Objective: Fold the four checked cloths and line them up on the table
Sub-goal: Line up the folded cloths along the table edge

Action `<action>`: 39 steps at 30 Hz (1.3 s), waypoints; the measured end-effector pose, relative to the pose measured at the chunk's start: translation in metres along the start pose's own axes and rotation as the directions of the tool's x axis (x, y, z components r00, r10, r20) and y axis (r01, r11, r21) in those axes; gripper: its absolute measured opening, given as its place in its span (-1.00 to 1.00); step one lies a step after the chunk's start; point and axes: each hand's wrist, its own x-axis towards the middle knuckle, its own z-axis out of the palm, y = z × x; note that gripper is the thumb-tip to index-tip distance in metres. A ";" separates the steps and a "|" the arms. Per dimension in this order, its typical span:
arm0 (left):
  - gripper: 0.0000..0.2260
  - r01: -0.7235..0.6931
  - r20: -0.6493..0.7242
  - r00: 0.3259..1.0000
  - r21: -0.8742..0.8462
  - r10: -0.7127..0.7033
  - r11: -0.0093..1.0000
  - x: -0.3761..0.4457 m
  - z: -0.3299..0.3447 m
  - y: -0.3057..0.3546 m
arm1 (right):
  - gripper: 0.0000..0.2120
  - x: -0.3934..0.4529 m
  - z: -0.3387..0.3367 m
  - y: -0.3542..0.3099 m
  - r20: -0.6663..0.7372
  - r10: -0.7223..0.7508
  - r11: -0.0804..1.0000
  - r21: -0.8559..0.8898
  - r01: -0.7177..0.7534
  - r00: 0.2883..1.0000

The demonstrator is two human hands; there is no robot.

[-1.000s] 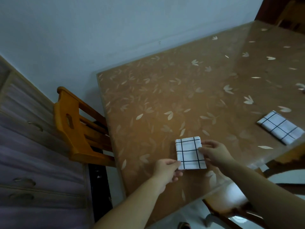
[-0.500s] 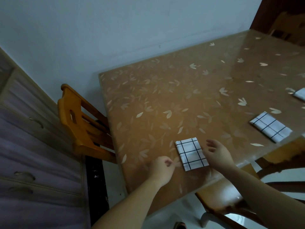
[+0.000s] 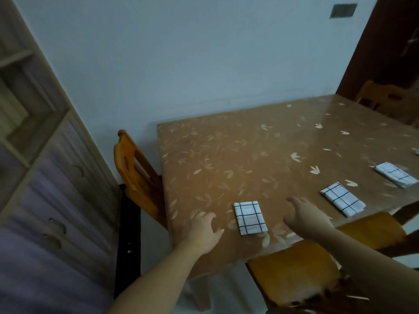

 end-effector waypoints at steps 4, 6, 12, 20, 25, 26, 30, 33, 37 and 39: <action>-0.60 0.081 -0.052 0.995 -0.037 -0.083 0.996 -0.020 0.005 0.024 | -0.39 0.003 -0.008 0.026 0.032 -0.100 0.994 -0.034 0.101 0.994; -0.60 0.142 -0.074 0.986 -0.063 -0.147 0.988 -0.031 0.009 0.043 | -0.39 0.006 -0.014 0.044 0.041 -0.153 0.988 -0.033 0.154 0.987; -0.62 0.290 -0.087 0.949 -0.123 -0.302 0.949 -0.064 0.021 0.101 | -0.40 0.013 -0.027 0.086 0.106 -0.277 0.960 -0.012 0.280 0.955; -0.55 0.391 -0.076 0.910 -0.162 -0.407 0.906 -0.060 0.032 0.116 | -0.41 0.041 -0.024 0.083 0.161 -0.330 0.938 -0.052 0.342 0.930; -0.52 0.410 -0.031 0.906 -0.185 -0.422 0.893 -0.022 0.053 0.106 | -0.45 0.062 0.001 0.073 0.174 -0.301 0.945 -0.075 0.317 0.938; -0.52 0.409 -0.018 0.908 -0.189 -0.420 0.893 -0.015 0.058 0.104 | -0.45 0.066 0.007 0.071 0.188 -0.299 0.945 -0.076 0.317 0.936; -0.56 0.427 0.045 0.902 -0.247 -0.430 0.870 0.009 0.078 0.099 | -0.54 0.077 0.036 0.061 0.239 -0.293 0.948 -0.053 0.314 0.926; -0.62 0.462 0.103 0.885 -0.317 -0.454 0.828 0.026 0.094 0.097 | -0.77 0.083 0.057 0.051 0.321 -0.251 0.968 0.070 0.242 0.913; -0.91 0.512 0.115 0.851 -0.405 -0.513 0.758 0.042 0.102 0.100 | -0.67 0.087 0.077 0.039 0.374 -0.185 0.952 0.297 0.071 0.909; -0.90 0.538 0.100 0.826 -0.435 -0.555 0.722 0.047 0.107 0.098 | -0.70 0.089 0.084 0.036 0.405 -0.158 0.939 0.343 0.010 0.900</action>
